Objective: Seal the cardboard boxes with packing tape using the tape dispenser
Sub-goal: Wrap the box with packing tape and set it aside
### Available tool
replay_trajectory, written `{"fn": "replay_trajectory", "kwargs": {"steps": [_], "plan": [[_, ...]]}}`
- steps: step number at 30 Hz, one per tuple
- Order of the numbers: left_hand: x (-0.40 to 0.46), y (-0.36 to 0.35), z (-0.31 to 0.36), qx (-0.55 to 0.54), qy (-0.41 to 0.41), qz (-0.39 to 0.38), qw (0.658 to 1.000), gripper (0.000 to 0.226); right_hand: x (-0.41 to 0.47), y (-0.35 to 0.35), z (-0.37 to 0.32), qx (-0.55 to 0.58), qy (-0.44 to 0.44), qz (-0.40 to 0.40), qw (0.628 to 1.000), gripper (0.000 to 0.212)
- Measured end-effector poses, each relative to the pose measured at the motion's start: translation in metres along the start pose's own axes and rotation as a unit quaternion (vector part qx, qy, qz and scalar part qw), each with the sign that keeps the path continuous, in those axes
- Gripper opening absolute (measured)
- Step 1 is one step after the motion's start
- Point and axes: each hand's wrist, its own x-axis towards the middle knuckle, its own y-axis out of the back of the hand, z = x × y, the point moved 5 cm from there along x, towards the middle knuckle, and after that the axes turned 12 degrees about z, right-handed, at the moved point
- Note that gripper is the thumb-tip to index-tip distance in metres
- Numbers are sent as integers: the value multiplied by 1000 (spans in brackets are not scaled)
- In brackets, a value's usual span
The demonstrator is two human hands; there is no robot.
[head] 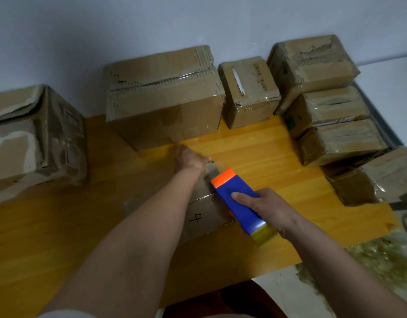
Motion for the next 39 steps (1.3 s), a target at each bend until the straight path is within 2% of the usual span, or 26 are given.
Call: {"fn": "replay_trajectory", "kwargs": {"steps": [1,2,4,5,6,7,8,11,14,19,25,27,29,31,33,36,39], "plan": [[0,6,-2,13,11,19,1000,92,0,-1,1,-8,-1,2,1000,54],[0,12,-2,9,-6,49,999,94,0,0,2,-9,-3,3,1000,54],[-9,22,2,-18,-140,105,984,53,1,0,3,0,-8,1,1000,45],[-20,22,3,-11,-223,106,969,31,2,1,3,-2,-9,0,1000,43],[-31,20,2,5,-295,91,951,20,3,1,4,-9,-6,1,1000,43],[-39,15,-1,12,-333,64,941,19,5,2,3,-17,-1,3,1000,44],[-43,12,-5,12,-331,35,943,21,6,2,3,-20,1,4,1000,44],[-32,10,-12,-31,-215,-15,976,22,5,1,1,-3,8,-1,1000,42],[-19,8,-11,-30,-139,-43,989,18,0,1,6,-1,28,11,1000,41],[-18,12,-13,34,-127,-5,991,27,-23,4,41,-25,35,7,999,39],[-32,14,-10,39,-101,7,994,31,-52,15,100,-18,-6,-22,1000,41],[-42,19,-11,65,-129,24,989,29,-45,16,101,-26,2,-31,999,42],[-60,22,-12,132,-233,69,961,33,-38,18,104,-23,0,-47,999,36],[-92,21,-16,139,-375,100,911,48,-33,20,109,-14,-6,-71,997,31],[-127,10,-32,152,-486,39,860,63,-28,21,114,-8,-8,-87,996,33],[-146,-8,-62,279,-532,-62,797,91,-23,24,114,-11,-7,-95,995,35],[-141,-14,-71,363,-520,-60,771,110,-19,27,114,-26,-4,-93,995,43]]}}
